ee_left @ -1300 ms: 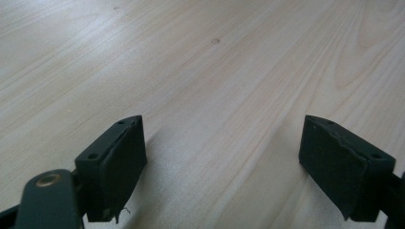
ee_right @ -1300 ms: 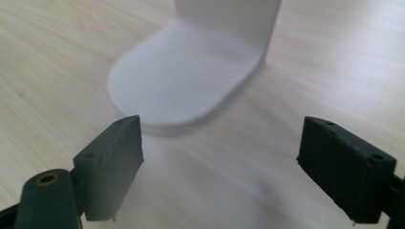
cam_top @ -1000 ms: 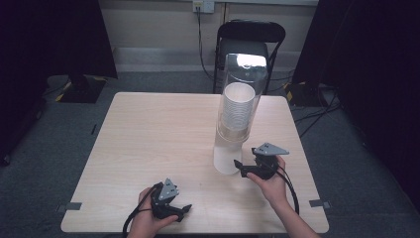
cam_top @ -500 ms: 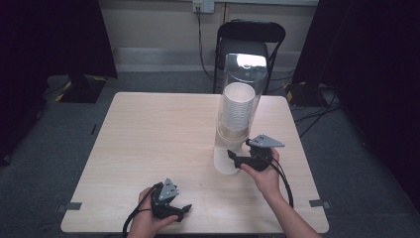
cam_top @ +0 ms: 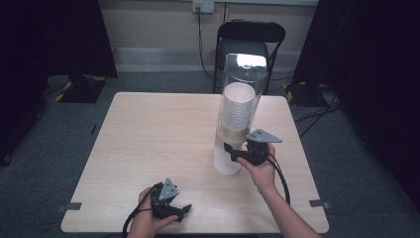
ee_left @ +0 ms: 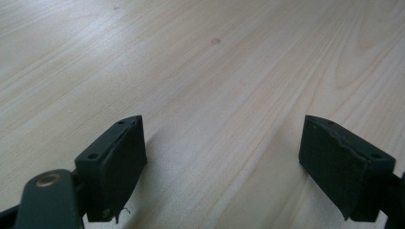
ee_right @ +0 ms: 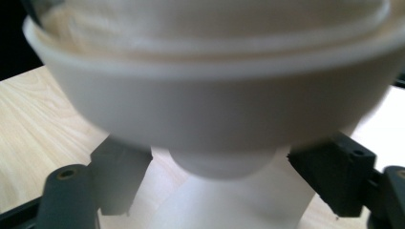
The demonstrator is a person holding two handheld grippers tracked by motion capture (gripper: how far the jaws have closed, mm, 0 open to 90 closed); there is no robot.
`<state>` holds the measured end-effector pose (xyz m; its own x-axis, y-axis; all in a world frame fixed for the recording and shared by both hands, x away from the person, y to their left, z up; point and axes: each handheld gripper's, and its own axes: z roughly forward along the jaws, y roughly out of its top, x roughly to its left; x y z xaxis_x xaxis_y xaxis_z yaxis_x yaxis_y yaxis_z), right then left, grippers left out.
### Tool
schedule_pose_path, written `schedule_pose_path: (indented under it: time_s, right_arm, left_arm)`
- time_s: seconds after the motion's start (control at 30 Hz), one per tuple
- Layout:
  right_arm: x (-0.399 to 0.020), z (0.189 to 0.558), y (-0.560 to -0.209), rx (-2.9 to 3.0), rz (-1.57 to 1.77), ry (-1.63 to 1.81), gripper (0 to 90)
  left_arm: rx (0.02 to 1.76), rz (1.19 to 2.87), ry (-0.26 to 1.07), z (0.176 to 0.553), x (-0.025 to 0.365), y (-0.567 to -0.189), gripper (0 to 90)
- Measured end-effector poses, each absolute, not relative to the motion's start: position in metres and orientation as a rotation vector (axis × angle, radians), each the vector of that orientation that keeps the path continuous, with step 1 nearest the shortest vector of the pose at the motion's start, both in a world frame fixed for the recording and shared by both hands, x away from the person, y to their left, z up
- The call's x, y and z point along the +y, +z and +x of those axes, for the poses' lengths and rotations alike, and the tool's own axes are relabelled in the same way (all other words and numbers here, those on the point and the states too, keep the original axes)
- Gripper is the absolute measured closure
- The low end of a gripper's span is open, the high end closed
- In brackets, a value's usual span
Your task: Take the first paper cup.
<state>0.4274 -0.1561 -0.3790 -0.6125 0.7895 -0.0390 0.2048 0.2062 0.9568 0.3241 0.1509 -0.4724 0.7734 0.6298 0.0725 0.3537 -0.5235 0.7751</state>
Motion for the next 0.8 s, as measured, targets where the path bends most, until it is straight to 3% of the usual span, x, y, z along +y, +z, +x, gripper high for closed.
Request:
schedule_pose_path:
  time_s: [0.3, 0.8]
  right_arm:
    - [-0.1506, 0.4315, -0.3726, 1.918, 0.897, 1.428, 31.3]
    - [-0.1520, 0.4308, -0.3821, 1.875, 0.843, 1.463, 34.0]
  left_arm:
    - [0.729, 2.169, 0.444, 0.3241, 0.1509, -0.4724, 15.8]
    - [0.730, 2.169, 0.444, 0.3242, 0.1508, -0.4724, 15.8]
